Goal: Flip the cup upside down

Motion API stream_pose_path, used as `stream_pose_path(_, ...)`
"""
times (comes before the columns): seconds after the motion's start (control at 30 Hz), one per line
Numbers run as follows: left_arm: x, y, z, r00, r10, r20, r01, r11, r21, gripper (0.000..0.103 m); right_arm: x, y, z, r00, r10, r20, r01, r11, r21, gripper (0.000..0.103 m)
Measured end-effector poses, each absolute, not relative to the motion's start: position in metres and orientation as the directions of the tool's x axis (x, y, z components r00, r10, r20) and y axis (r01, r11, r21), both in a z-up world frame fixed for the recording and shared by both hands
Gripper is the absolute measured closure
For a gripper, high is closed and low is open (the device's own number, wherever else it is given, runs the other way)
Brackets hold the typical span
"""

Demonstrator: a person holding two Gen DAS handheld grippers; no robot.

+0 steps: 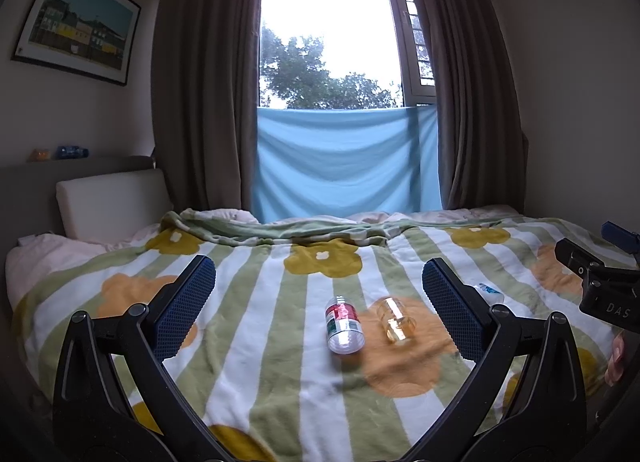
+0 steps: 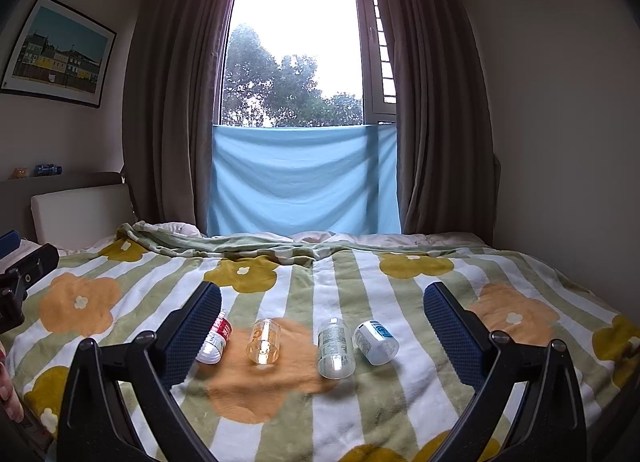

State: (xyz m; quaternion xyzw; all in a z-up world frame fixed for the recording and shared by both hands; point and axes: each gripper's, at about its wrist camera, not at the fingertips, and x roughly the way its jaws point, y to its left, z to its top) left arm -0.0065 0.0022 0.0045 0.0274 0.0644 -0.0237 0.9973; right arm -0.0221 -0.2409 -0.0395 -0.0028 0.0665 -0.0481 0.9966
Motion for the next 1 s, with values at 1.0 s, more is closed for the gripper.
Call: stream_pose_path(1.0,0.006,0.011,-0.007,0.984,-0.036,-0.172,0.043,0.998,0.037,0.000,0.006,-0.231,-0.058,0.975,-0.076,-0.211,0.073,0.997,-0.020,0.002)
